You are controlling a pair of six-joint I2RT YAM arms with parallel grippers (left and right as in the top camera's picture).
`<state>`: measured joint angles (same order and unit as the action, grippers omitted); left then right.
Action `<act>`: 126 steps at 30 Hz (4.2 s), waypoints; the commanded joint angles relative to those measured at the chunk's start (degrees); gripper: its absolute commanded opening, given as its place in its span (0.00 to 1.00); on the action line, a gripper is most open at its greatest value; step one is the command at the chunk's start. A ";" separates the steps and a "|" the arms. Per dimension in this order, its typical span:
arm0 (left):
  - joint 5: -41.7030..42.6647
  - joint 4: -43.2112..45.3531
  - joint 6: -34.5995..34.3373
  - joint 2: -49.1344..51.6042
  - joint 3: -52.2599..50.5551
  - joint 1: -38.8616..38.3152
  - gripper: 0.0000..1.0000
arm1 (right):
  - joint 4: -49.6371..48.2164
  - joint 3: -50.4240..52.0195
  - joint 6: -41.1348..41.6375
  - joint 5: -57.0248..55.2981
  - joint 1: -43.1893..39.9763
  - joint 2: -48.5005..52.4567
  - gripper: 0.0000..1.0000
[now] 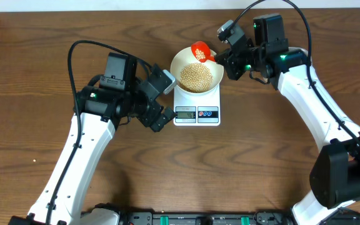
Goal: Scoop item into bowl and weigh 50g on scale
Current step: 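Shake the tilted scoop with the right gripper to trickle beans in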
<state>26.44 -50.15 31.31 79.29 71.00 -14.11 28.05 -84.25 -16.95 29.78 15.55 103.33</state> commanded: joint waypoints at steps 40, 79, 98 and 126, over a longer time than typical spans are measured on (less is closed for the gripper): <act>-0.13 -0.17 -0.50 -0.50 1.11 -0.11 0.94 | 1.38 -0.50 -11.96 0.26 -0.02 -1.44 0.01; -0.13 -0.17 -0.50 -0.50 1.14 -0.11 0.94 | 1.14 -0.50 -2.71 6.88 -2.16 -1.44 0.01; -0.13 -0.17 -0.48 -0.50 1.11 -0.11 0.94 | 1.14 -0.50 -1.73 7.26 -2.60 -1.44 0.01; -0.13 -0.17 -0.50 -0.50 1.14 -0.11 0.94 | 1.22 -0.50 -9.68 6.56 -2.12 -1.44 0.01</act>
<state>26.44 -50.15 31.31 79.29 71.00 -14.11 29.30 -84.25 -23.31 36.01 13.19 103.33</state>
